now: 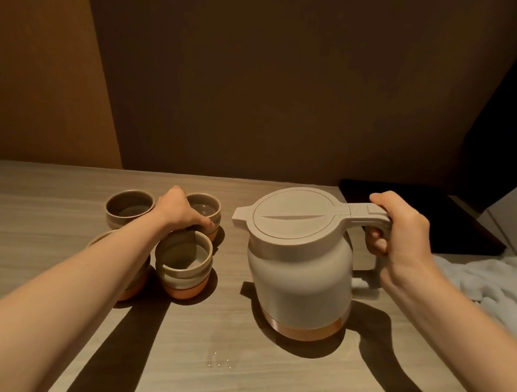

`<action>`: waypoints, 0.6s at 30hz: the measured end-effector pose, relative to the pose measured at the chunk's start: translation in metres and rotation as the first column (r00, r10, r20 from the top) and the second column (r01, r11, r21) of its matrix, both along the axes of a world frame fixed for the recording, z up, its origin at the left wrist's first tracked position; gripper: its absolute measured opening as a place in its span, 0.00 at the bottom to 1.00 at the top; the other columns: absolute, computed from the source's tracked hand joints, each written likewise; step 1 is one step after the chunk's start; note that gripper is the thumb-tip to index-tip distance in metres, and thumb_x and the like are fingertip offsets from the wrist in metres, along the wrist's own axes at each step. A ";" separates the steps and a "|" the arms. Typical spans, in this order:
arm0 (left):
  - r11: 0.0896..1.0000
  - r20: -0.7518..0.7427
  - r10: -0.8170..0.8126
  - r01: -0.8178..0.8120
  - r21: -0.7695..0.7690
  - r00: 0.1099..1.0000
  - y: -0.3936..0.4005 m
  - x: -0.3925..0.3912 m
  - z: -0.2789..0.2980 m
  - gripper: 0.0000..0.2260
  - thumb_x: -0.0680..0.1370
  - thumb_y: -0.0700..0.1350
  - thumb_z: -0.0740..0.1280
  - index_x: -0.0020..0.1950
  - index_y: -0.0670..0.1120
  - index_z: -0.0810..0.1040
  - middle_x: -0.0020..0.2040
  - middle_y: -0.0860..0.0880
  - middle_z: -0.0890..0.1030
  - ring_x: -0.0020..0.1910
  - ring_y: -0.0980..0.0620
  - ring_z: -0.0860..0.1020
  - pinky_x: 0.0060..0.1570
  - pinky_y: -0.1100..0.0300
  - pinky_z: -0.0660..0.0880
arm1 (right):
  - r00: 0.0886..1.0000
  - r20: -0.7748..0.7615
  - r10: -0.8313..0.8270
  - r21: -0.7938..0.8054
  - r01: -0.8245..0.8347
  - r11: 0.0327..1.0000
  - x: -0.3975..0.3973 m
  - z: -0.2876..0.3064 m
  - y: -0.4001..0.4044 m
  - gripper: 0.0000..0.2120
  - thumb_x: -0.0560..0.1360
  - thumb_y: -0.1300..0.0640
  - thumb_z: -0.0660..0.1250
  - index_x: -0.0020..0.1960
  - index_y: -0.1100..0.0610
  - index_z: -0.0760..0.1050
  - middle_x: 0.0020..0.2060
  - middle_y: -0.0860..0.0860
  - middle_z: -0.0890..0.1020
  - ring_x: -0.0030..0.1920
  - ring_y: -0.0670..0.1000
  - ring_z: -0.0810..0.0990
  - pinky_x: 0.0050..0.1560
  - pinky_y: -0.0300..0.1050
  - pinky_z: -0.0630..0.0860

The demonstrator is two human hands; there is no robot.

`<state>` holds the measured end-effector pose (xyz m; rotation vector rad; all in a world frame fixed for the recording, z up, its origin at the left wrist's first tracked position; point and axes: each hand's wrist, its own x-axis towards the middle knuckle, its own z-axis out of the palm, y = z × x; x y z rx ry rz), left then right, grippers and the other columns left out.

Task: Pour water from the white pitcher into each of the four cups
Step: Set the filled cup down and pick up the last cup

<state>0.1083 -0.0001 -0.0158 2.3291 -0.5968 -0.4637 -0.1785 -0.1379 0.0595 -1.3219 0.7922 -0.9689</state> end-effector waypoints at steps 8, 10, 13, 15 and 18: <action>0.995 0.046 -0.068 0.064 0.077 0.997 0.010 -0.001 0.004 0.41 0.60 0.52 0.83 0.66 0.44 0.67 0.56 0.45 0.76 0.55 0.46 0.76 0.51 0.52 0.76 | 1.000 -0.017 -0.010 0.007 0.010 1.000 -0.002 -0.001 0.005 0.17 0.75 0.54 0.65 0.29 0.55 0.71 0.22 0.46 0.72 0.22 0.43 0.67 0.24 0.35 0.63; 0.992 0.064 -0.104 0.098 0.082 0.993 0.014 -0.001 0.006 0.45 0.62 0.52 0.82 0.72 0.44 0.64 0.64 0.42 0.74 0.61 0.43 0.74 0.55 0.52 0.74 | 1.000 -0.016 -0.014 0.014 0.014 1.000 -0.002 -0.001 0.009 0.17 0.75 0.54 0.65 0.29 0.55 0.71 0.22 0.46 0.72 0.22 0.43 0.67 0.25 0.36 0.63; 0.990 0.080 -0.129 0.124 0.062 0.988 0.025 0.001 0.014 0.45 0.64 0.53 0.80 0.75 0.44 0.61 0.69 0.42 0.72 0.65 0.42 0.73 0.58 0.50 0.73 | 1.000 -0.019 -0.016 0.013 0.017 1.000 -0.002 0.000 0.013 0.17 0.75 0.54 0.65 0.28 0.55 0.71 0.21 0.46 0.72 0.21 0.43 0.67 0.24 0.35 0.63; 0.991 0.116 -0.133 0.136 -0.012 0.984 0.037 0.004 0.020 0.41 0.67 0.53 0.78 0.74 0.45 0.63 0.66 0.44 0.75 0.64 0.44 0.75 0.57 0.51 0.73 | 1.000 -0.020 -0.008 0.009 0.008 1.000 -0.001 0.000 0.017 0.17 0.74 0.54 0.65 0.27 0.55 0.71 0.21 0.46 0.71 0.21 0.43 0.66 0.23 0.35 0.62; 0.971 0.194 -0.115 0.151 -0.185 0.974 0.061 0.007 0.030 0.29 0.71 0.49 0.75 0.70 0.46 0.69 0.58 0.47 0.81 0.57 0.49 0.79 0.58 0.50 0.76 | 1.000 -0.021 0.007 0.003 -0.007 1.000 0.001 0.001 0.023 0.18 0.74 0.55 0.65 0.26 0.55 0.70 0.20 0.47 0.70 0.21 0.43 0.65 0.22 0.35 0.61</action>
